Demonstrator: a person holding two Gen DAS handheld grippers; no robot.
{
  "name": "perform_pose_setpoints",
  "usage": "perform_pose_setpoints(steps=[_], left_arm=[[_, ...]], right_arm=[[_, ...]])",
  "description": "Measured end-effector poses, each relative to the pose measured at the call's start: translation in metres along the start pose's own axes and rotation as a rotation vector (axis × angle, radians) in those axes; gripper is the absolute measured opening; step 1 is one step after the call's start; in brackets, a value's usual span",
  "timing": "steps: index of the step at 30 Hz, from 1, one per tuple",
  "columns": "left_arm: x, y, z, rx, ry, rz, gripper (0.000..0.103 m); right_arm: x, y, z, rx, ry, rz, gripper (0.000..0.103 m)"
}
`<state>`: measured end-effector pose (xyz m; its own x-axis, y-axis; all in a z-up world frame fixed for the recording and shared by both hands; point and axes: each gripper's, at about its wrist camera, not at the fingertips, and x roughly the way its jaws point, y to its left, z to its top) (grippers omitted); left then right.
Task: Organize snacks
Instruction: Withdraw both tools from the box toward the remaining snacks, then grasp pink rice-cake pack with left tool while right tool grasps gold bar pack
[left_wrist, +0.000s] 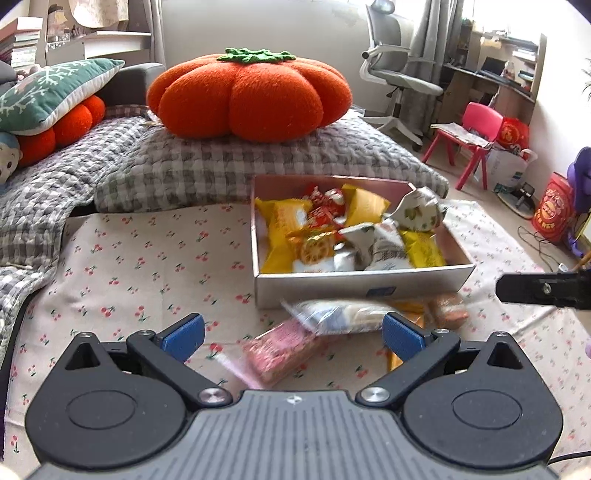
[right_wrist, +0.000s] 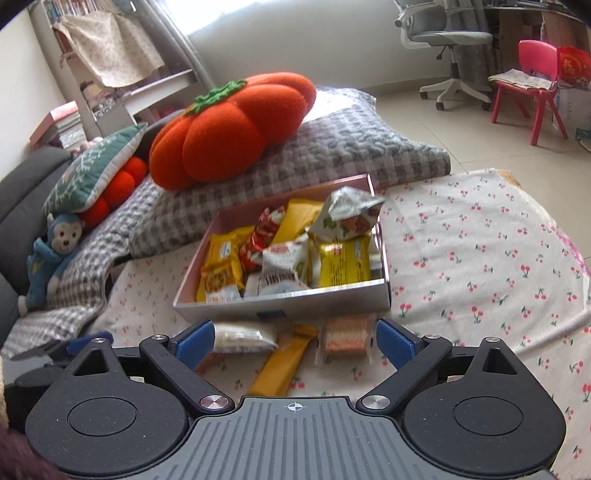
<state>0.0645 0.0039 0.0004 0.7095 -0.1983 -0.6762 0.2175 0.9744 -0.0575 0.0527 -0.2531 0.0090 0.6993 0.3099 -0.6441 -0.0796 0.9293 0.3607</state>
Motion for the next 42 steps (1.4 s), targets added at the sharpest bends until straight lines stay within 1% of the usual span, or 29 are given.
perform_pose_setpoints(steps=[2, 5, 12, 15, 19, 22, 28, 30, 34, 36, 37, 39, 41, 42], left_arm=[[0.002, 0.003, -0.006, 0.03, 0.005, 0.002, 0.102], [0.007, 0.007, -0.014, 0.097, 0.004, 0.019, 0.102], [0.027, 0.022, -0.03, 0.181, 0.034, 0.014, 0.102], [0.034, 0.023, -0.032, 0.198, 0.043, 0.011, 0.102], [0.042, 0.025, -0.032, 0.201, 0.05, -0.012, 0.102], [0.048, 0.023, -0.031, 0.206, 0.055, -0.028, 0.098], [0.054, 0.016, -0.028, 0.215, 0.06, -0.064, 0.082], [0.055, 0.014, -0.027, 0.222, 0.064, -0.071, 0.073], [0.057, 0.011, -0.027, 0.229, 0.087, -0.068, 0.06], [0.057, 0.011, -0.026, 0.227, 0.096, -0.076, 0.05], [0.056, 0.011, -0.026, 0.225, 0.1, -0.083, 0.047], [0.054, 0.011, -0.025, 0.225, 0.113, -0.09, 0.038], [0.051, 0.011, -0.026, 0.225, 0.127, -0.096, 0.033], [0.05, 0.011, -0.026, 0.226, 0.134, -0.095, 0.032]], right_arm=[[0.004, 0.003, -0.006, -0.034, 0.031, -0.012, 0.096], [0.007, 0.007, -0.015, -0.074, 0.045, -0.017, 0.096], [0.022, 0.011, -0.033, -0.174, 0.077, -0.056, 0.096], [0.029, 0.011, -0.038, -0.209, 0.098, -0.066, 0.096], [0.037, 0.014, -0.044, -0.232, 0.119, -0.061, 0.096], [0.044, 0.017, -0.047, -0.237, 0.138, -0.062, 0.096], [0.059, 0.029, -0.052, -0.251, 0.158, -0.058, 0.096], [0.065, 0.033, -0.054, -0.258, 0.167, -0.061, 0.096], [0.076, 0.043, -0.056, -0.274, 0.172, -0.067, 0.096], [0.08, 0.046, -0.057, -0.287, 0.162, -0.075, 0.096], [0.083, 0.048, -0.057, -0.295, 0.158, -0.08, 0.096], [0.086, 0.05, -0.057, -0.305, 0.148, -0.089, 0.096], [0.089, 0.052, -0.057, -0.314, 0.139, -0.095, 0.095], [0.089, 0.052, -0.057, -0.316, 0.134, -0.099, 0.093]])
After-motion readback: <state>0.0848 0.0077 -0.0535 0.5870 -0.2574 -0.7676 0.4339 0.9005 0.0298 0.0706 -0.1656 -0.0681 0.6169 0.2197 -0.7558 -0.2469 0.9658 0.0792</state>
